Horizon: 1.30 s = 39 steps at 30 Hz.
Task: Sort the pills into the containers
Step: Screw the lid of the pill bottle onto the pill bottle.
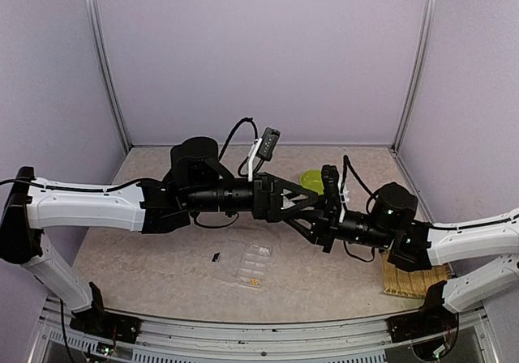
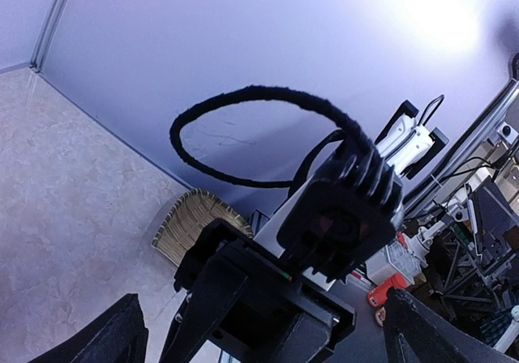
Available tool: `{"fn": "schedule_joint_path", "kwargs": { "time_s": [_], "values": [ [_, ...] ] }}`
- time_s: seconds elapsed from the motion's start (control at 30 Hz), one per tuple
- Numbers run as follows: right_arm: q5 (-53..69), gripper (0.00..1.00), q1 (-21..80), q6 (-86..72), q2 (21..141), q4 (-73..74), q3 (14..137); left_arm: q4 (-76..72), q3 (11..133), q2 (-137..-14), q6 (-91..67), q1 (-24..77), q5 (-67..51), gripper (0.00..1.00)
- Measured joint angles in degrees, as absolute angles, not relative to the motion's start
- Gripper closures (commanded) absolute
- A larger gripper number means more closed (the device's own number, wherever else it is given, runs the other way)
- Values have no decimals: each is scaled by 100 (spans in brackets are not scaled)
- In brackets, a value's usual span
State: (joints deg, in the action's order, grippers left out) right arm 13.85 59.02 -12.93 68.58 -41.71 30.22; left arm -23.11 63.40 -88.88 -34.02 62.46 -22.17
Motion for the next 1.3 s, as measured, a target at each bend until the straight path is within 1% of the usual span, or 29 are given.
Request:
{"fn": "schedule_joint_path", "kwargs": {
  "time_s": [0.27, 0.43, 0.73, 1.07, 1.3],
  "values": [
    [880, 87, 5909, -1055, 6110, -3953, 2978, -2309, 6337, -8801, -3402, 6239, -2156, 1],
    [617, 87, 5909, -928, 6020, -3782, 2978, -2314, 6337, -8768, -3404, 6239, -2158, 1],
    [513, 87, 5909, -884, 6206, -3677, 2978, -2265, 6322, -8729, -3400, 6239, -2060, 1],
    [930, 87, 5920, -952, 6820, -4075, 3015, -2106, 6320, -8729, -3358, 6237, -1905, 1],
    [1057, 87, 5920, -1017, 6973, -4254, 3030, -2093, 6313, -8726, -3319, 6233, -1896, 1]
  ]
}}
